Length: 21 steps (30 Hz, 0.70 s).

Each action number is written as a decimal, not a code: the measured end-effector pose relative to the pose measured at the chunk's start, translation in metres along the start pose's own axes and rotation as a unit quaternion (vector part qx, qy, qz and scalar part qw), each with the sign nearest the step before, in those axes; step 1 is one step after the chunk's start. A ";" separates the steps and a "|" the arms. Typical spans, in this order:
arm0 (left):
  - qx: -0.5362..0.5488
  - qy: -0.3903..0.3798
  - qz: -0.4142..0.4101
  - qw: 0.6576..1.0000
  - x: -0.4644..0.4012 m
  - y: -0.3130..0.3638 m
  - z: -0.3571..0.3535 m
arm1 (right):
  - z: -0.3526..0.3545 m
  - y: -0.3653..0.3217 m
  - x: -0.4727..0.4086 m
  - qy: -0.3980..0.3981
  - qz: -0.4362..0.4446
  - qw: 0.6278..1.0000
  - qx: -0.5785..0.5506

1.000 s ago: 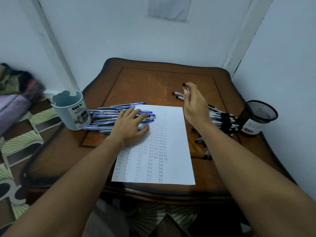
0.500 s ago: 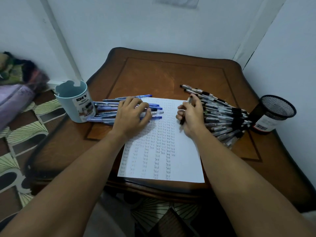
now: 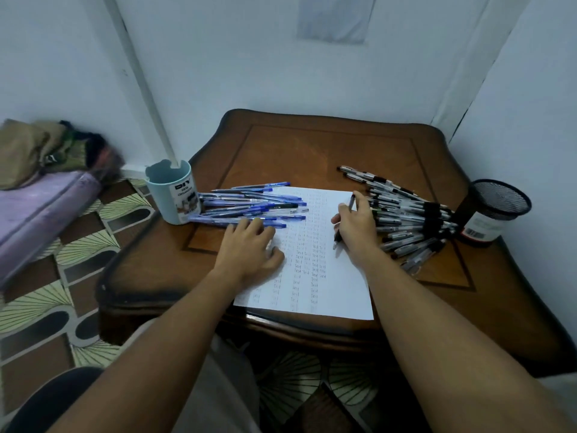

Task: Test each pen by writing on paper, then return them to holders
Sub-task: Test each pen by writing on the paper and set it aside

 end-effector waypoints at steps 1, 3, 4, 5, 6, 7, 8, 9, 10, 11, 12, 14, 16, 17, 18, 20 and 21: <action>0.001 -0.016 0.011 1.000 -0.001 0.000 -0.001 | 0.000 0.000 0.001 -0.003 0.006 1.000 0.005; 0.007 -0.033 0.021 0.999 -0.004 0.001 -0.002 | 0.000 -0.001 0.001 -0.005 0.004 1.000 0.014; 0.009 -0.036 0.021 0.999 -0.007 0.001 -0.003 | 0.000 -0.001 -0.001 -0.003 -0.002 1.000 0.016; 0.011 -0.039 0.021 0.999 -0.011 0.001 -0.004 | 0.000 0.000 -0.003 0.001 -0.010 1.000 0.015; 0.011 -0.042 0.022 0.999 -0.015 0.000 -0.005 | -0.001 0.000 -0.005 0.004 -0.017 1.000 0.016; 0.012 -0.044 0.025 0.999 -0.018 0.000 -0.006 | -0.001 0.000 -0.007 0.007 -0.023 1.000 0.018; 0.014 -0.042 0.027 0.999 -0.022 -0.001 -0.007 | -0.001 0.000 -0.009 0.008 -0.030 0.999 0.021; 0.016 -0.035 0.029 0.999 -0.025 -0.001 -0.007 | -0.002 0.000 -0.012 0.009 -0.035 0.999 0.023; 0.017 -0.028 0.032 0.999 -0.027 -0.001 -0.007 | -0.003 0.000 -0.014 0.011 -0.039 0.999 0.025; 0.016 -0.025 0.035 0.999 -0.028 -0.001 -0.007 | -0.003 0.000 -0.016 0.013 -0.042 0.999 0.028; 0.017 -0.026 0.038 0.999 -0.031 -0.002 -0.007 | -0.004 0.002 -0.018 0.017 -0.044 0.998 0.033; 0.017 -0.032 0.042 0.998 -0.035 -0.002 -0.008 | -0.004 0.005 -0.021 0.022 -0.047 0.998 0.045; 0.019 -0.037 0.046 0.998 -0.038 -0.003 -0.010 | -0.004 0.006 -0.021 0.017 -0.048 0.998 0.042; 0.020 -0.038 0.047 0.998 -0.038 -0.003 -0.011 | -0.003 0.006 -0.020 0.009 -0.048 0.998 0.039; 0.021 -0.044 0.048 0.998 -0.037 -0.004 -0.013 | -0.003 0.005 -0.019 0.003 -0.047 0.998 0.035; 0.019 -0.064 0.047 0.997 -0.034 -0.004 -0.016 | -0.002 0.003 -0.018 -0.007 -0.044 0.999 0.013; 0.021 -0.073 0.050 0.996 -0.031 -0.004 -0.017 | -0.002 0.002 -0.017 -0.011 -0.043 0.999 -0.003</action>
Point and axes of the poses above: each hand's wrist, its own x-axis away from the middle knuckle, its own z-axis out of the back of the hand, y = z × x, the point moved 5 cm from there along -x, towards the middle knuckle, and after that the axes turned 11 degrees about z, right-handed, at the moved point
